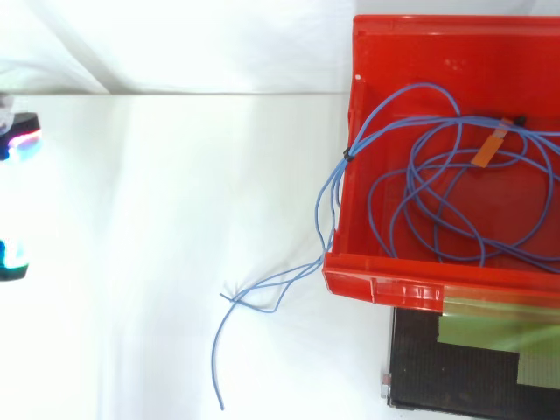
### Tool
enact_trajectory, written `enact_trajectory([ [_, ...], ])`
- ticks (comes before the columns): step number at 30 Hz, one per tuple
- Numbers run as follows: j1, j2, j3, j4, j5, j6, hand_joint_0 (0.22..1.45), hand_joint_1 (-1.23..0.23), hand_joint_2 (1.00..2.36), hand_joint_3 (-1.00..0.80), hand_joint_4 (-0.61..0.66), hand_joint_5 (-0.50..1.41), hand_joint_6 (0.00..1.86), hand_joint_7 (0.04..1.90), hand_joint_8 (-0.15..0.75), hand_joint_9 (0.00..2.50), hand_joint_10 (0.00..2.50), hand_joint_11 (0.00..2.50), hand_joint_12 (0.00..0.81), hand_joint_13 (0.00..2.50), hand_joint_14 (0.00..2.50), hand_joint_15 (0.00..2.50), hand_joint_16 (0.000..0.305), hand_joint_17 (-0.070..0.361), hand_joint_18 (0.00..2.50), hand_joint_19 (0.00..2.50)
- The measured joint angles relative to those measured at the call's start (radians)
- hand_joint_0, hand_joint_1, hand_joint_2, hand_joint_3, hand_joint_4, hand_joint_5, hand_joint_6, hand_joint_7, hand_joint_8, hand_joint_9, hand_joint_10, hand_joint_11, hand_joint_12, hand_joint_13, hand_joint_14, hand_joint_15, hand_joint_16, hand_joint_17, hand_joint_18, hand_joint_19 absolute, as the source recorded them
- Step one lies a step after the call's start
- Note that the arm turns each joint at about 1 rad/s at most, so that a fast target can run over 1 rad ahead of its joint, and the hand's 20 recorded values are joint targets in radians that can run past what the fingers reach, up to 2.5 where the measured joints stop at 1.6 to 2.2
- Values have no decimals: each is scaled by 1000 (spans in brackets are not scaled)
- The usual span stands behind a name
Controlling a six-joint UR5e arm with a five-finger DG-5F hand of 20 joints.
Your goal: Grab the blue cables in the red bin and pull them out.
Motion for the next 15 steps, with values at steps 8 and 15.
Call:
enact_trajectory([
  [8,-21,-76,89,-19,-5,2,798,-780,1000,-1000,246,529,10,329,247,484,10,292,325,362,14,352,44,98,322,556],
  [15,-44,-132,115,1,-68,1,801,-785,1000,-1000,276,575,12,396,251,499,11,317,326,370,13,353,44,98,331,563],
])
